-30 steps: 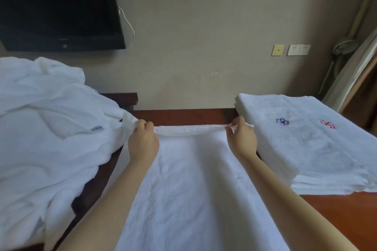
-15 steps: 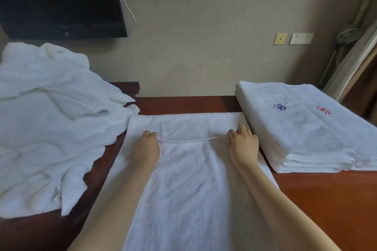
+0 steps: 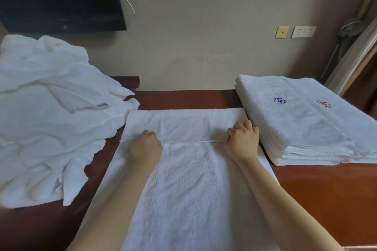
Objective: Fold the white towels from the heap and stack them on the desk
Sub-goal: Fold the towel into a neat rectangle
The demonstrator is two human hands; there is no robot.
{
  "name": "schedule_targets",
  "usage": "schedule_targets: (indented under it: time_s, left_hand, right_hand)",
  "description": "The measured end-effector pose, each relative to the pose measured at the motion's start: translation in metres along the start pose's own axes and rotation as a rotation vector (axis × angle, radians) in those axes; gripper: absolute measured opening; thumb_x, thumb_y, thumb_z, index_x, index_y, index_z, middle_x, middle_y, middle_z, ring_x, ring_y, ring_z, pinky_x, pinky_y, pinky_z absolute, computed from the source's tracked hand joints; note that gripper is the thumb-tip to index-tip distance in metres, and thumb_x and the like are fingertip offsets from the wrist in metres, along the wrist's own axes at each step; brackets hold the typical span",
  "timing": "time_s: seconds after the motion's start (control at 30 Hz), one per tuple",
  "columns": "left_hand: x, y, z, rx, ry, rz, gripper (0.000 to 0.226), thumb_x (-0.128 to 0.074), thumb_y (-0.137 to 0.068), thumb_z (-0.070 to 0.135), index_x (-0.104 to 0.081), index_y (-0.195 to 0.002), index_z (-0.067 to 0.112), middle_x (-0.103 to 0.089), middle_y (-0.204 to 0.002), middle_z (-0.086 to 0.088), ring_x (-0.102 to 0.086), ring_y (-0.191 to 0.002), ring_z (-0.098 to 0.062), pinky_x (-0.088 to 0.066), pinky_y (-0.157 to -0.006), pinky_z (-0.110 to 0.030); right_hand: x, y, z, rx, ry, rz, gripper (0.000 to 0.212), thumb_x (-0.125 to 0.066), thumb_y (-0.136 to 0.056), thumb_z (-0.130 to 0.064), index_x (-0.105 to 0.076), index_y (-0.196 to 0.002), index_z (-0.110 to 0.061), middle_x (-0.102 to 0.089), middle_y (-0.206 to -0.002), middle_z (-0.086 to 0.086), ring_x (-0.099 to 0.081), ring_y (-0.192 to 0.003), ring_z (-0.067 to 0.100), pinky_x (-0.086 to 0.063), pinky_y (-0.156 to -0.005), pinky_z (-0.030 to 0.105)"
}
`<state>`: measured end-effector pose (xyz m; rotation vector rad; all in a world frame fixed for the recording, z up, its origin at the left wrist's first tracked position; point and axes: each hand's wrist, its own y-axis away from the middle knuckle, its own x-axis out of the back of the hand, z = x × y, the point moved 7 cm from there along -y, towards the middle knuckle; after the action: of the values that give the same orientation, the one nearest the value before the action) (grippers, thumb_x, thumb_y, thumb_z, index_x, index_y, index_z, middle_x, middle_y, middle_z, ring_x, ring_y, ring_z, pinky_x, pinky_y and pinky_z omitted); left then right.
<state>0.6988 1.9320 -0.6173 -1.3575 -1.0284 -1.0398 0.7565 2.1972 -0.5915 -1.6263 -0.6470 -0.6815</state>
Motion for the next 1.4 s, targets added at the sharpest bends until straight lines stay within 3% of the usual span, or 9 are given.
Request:
schedule_targets:
  time_s: [0.2,0.27,0.33,0.4,0.5,0.73,0.93,1.27,1.4]
  left_hand:
    - [0.031,0.010,0.029,-0.166,0.294,0.302,0.015,-0.052,-0.082,0.001,-0.060,-0.070,-0.004,-0.059,-0.076,-0.017,-0.053,-0.048,-0.031,-0.033,-0.044,-0.030]
    - [0.033,0.009,0.045,-0.239,0.402,0.311,0.033,-0.038,-0.082,0.014,-0.067,-0.081,-0.003,-0.065,-0.085,-0.016,-0.060,-0.066,-0.034,-0.044,-0.058,-0.036]
    - [0.018,0.007,0.055,-0.281,0.398,0.170,0.046,-0.031,-0.086,0.023,-0.068,-0.109,0.005,-0.065,-0.115,-0.010,-0.058,-0.107,-0.030,-0.042,-0.087,-0.040]
    - [-0.012,0.004,0.053,-0.282,0.265,-0.036,0.049,-0.023,-0.099,0.034,-0.041,-0.142,0.018,-0.035,-0.152,0.000,-0.028,-0.141,-0.018,-0.024,-0.110,-0.042]
    - [-0.038,-0.005,0.040,-0.224,0.203,-0.214,0.054,-0.013,-0.101,0.044,-0.014,-0.152,0.027,-0.006,-0.161,0.004,-0.002,-0.148,-0.014,-0.007,-0.118,-0.045]
    - [-0.032,-0.001,0.041,-0.259,0.227,-0.154,0.062,-0.032,-0.093,0.062,-0.032,-0.147,0.029,-0.018,-0.158,0.007,-0.010,-0.146,-0.013,-0.009,-0.116,-0.041]
    - [-0.001,0.012,0.034,-0.358,0.299,0.077,0.029,-0.050,-0.098,0.030,-0.065,-0.120,0.020,-0.058,-0.130,0.006,-0.046,-0.124,-0.014,-0.005,-0.115,-0.035]
    - [0.003,0.012,0.026,-0.350,0.267,0.071,0.041,-0.049,-0.097,0.038,-0.053,-0.135,0.023,-0.054,-0.136,0.008,-0.043,-0.129,-0.013,-0.015,-0.115,-0.034]
    - [0.013,0.018,0.029,-0.384,0.295,0.184,0.026,-0.053,-0.095,0.016,-0.067,-0.117,0.015,-0.065,-0.119,0.002,-0.056,-0.114,-0.020,-0.024,-0.110,-0.034]
  right_hand:
    - [-0.003,-0.003,-0.025,0.132,-0.200,-0.210,0.026,-0.052,-0.073,-0.012,-0.073,-0.088,-0.009,-0.066,-0.086,0.007,-0.060,-0.081,0.033,-0.043,-0.076,0.039]
    - [-0.014,0.003,-0.043,0.211,-0.313,-0.391,0.034,-0.055,-0.086,-0.015,-0.066,-0.118,-0.011,-0.064,-0.116,0.012,-0.058,-0.108,0.034,-0.044,-0.089,0.040]
    - [-0.023,0.016,-0.056,0.254,-0.404,-0.530,0.045,-0.051,-0.096,-0.023,-0.049,-0.140,-0.017,-0.047,-0.144,0.010,-0.040,-0.134,0.028,-0.033,-0.108,0.038]
    - [-0.034,0.031,-0.058,0.274,-0.370,-0.618,0.047,-0.041,-0.101,-0.039,-0.039,-0.146,-0.027,-0.033,-0.155,0.001,-0.025,-0.144,0.020,-0.019,-0.116,0.038]
    - [-0.044,0.041,-0.032,0.183,-0.224,-0.706,0.056,-0.028,-0.098,-0.058,-0.027,-0.149,-0.035,-0.018,-0.160,-0.008,-0.012,-0.147,0.016,-0.007,-0.118,0.044]
    - [-0.020,0.026,0.003,0.019,-0.158,-0.433,0.033,-0.050,-0.092,-0.031,-0.061,-0.121,-0.021,-0.058,-0.127,-0.006,-0.047,-0.124,0.019,-0.033,-0.102,0.039]
    - [-0.009,0.018,-0.019,0.101,-0.044,-0.267,0.015,-0.055,-0.084,-0.006,-0.065,-0.075,-0.013,-0.063,-0.073,0.002,-0.055,-0.074,0.026,-0.034,-0.067,0.032]
    - [0.015,0.020,-0.026,0.216,-0.167,0.026,0.022,-0.068,-0.069,0.010,-0.068,-0.077,-0.010,-0.061,-0.070,-0.001,-0.056,-0.067,0.026,-0.042,-0.063,0.035]
    - [0.015,0.021,-0.029,0.241,-0.175,-0.015,0.012,-0.066,-0.070,0.003,-0.064,-0.069,-0.009,-0.061,-0.070,0.000,-0.056,-0.068,0.025,-0.040,-0.063,0.033]
